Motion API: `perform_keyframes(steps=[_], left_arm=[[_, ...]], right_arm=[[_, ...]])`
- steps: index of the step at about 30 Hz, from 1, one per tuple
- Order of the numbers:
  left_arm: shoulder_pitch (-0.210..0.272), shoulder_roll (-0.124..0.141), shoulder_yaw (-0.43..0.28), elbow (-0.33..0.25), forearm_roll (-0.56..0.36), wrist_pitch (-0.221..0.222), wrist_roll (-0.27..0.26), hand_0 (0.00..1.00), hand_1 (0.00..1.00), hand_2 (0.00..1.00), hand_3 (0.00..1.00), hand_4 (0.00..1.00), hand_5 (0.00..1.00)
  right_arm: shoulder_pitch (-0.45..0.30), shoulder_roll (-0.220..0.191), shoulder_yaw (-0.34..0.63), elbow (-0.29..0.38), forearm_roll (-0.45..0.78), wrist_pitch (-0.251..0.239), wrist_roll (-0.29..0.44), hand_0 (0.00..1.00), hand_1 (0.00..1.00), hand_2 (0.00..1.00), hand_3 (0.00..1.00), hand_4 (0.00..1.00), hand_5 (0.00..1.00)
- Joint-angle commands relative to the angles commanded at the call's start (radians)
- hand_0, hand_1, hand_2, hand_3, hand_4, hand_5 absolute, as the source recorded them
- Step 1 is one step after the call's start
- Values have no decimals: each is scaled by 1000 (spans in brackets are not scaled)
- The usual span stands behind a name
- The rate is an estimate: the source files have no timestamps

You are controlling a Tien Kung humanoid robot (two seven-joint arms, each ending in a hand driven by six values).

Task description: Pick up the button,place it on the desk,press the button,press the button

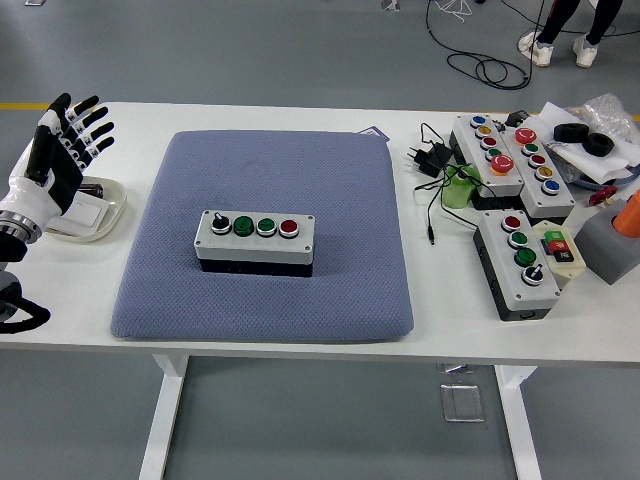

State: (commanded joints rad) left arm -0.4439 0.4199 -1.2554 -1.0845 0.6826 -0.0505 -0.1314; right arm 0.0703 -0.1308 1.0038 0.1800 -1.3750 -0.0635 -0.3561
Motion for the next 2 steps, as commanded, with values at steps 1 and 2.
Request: perform_keyframes(steps=[1, 2], left_arm=[[0, 0, 0, 0, 1, -1, 0, 940, 934, 967, 925, 668, 998], [1, 1, 1, 1, 2, -4, 1, 940, 934, 967, 925, 668, 998]], right_arm=[[0, 0, 0, 0, -1, 0, 0, 640, 463, 614, 565, 305, 236], [-1, 0, -1, 0, -2, 1, 0, 640, 463, 614, 565, 305, 236]])
